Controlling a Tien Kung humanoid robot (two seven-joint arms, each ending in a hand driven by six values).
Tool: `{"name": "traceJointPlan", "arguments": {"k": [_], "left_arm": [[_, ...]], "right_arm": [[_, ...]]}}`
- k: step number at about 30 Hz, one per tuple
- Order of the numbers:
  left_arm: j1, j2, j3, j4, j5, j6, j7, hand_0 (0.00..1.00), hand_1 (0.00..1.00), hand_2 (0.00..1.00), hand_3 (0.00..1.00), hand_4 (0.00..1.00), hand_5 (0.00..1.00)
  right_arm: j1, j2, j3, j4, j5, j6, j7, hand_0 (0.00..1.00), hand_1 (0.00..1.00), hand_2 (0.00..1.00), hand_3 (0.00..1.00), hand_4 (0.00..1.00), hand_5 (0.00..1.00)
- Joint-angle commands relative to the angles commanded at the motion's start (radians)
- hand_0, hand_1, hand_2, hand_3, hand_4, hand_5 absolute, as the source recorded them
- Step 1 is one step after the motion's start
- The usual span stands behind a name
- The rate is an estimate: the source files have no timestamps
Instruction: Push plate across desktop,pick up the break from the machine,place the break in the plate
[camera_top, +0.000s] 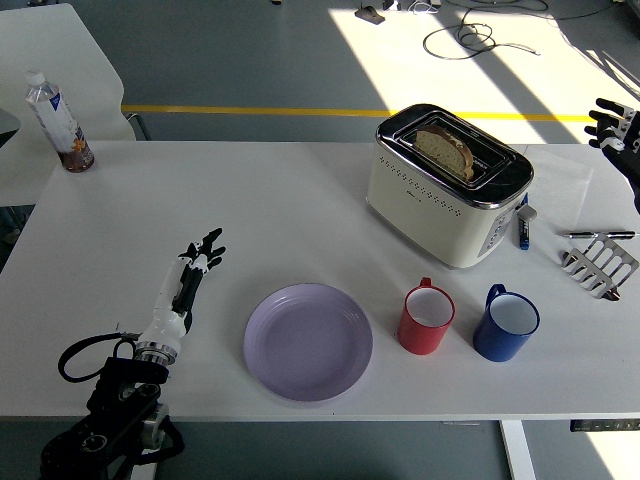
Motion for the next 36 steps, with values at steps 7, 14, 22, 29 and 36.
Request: {"name": "traceJointPlan", "arguments": {"k": [7,14,22,29,36], "left_arm": [[0.074,0.000,-0.249,-0.162,0.073,-0.060,0.146,0.795,0.819,0.883,0.815,0.518,0.998],[0.102,0.019,-0.361,-0.243,0.098,-0.121,0.208,0.798,0.820,0.881,0.812,0.521,0.998],[0.118,0.017,-0.417,-0.280,0.125,-0.163,0.250,0.797,0.823,0.878,0.805,0.531,0.982],[0.125,0.025,-0.429,-0.297,0.121,-0.162,0.248,0.800,0.823,0.879,0.805,0.517,0.973],[0.135,0.027,-0.426,-0.283,0.121,-0.155,0.241,0.797,0.823,0.879,0.804,0.517,0.974]], "right_arm": [[0.107,-0.012,-0.086,-0.012,-0.196,-0.044,-0.070,0.853,0.802,0.834,0.836,0.671,0.239],[0.251,0.009,-0.210,-0.044,-0.470,-0.014,-0.200,0.823,0.787,0.810,0.837,0.694,0.190],[0.369,0.072,-0.339,-0.104,-0.623,0.051,-0.285,0.817,0.780,0.792,0.835,0.717,0.194],[0.444,0.151,-0.402,-0.184,-0.708,0.044,-0.323,0.780,0.728,0.699,0.792,0.737,0.221],[0.487,0.224,-0.437,-0.247,-0.704,0.092,-0.366,0.779,0.717,0.684,0.788,0.749,0.250]]}}
